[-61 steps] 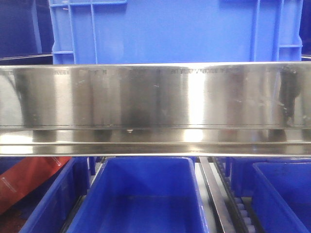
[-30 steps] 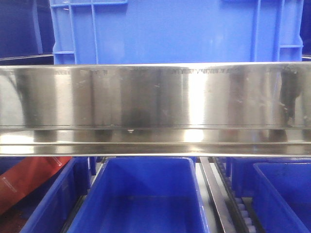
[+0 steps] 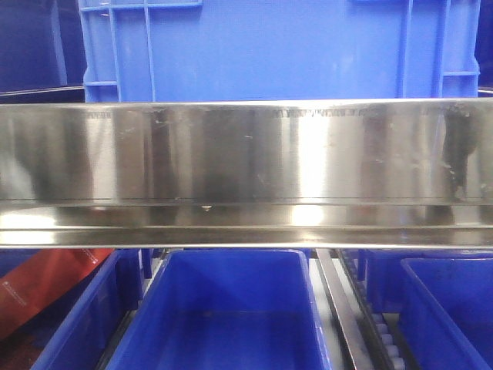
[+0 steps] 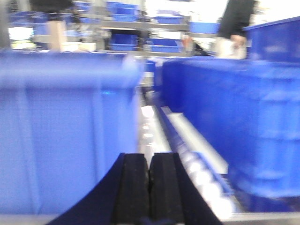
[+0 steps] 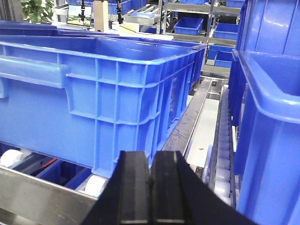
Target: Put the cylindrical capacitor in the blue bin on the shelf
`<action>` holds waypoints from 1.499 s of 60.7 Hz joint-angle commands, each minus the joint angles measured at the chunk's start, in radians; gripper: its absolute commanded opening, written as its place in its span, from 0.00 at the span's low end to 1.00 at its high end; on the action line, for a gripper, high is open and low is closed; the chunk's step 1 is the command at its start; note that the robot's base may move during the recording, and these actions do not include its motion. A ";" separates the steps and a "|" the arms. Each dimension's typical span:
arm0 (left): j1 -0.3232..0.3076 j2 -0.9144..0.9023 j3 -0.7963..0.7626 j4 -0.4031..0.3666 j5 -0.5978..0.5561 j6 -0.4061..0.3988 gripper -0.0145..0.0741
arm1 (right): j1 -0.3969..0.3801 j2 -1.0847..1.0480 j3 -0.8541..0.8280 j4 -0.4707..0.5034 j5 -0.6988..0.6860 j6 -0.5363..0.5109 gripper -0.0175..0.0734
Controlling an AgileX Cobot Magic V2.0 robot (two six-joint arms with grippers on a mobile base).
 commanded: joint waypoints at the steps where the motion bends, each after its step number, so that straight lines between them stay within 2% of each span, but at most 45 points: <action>1: 0.040 -0.046 0.105 -0.023 -0.099 0.006 0.04 | -0.004 -0.004 0.002 -0.008 -0.028 0.003 0.01; 10: 0.061 -0.078 0.297 -0.023 -0.257 0.006 0.04 | -0.004 -0.004 0.002 -0.008 -0.028 0.003 0.01; 13: 0.061 -0.078 0.302 -0.023 -0.302 0.006 0.04 | -0.004 -0.004 0.002 -0.008 -0.028 0.003 0.01; 14: 0.061 -0.078 0.302 -0.023 -0.227 0.006 0.04 | -0.004 -0.004 0.002 -0.008 -0.030 0.003 0.01; 17: 0.058 -0.078 0.302 -0.023 -0.190 0.006 0.04 | -0.002 -0.004 0.002 -0.008 -0.032 0.003 0.01; 79: 0.058 -0.078 0.302 -0.023 -0.209 0.006 0.04 | -0.002 -0.004 0.002 -0.008 -0.041 0.003 0.01; 84: 0.058 -0.078 0.302 -0.023 -0.209 0.006 0.04 | -0.023 -0.006 0.004 -0.008 -0.070 0.003 0.01; 91: 0.058 -0.078 0.302 -0.023 -0.209 0.006 0.04 | -0.113 -0.007 0.041 -0.008 -0.170 0.003 0.01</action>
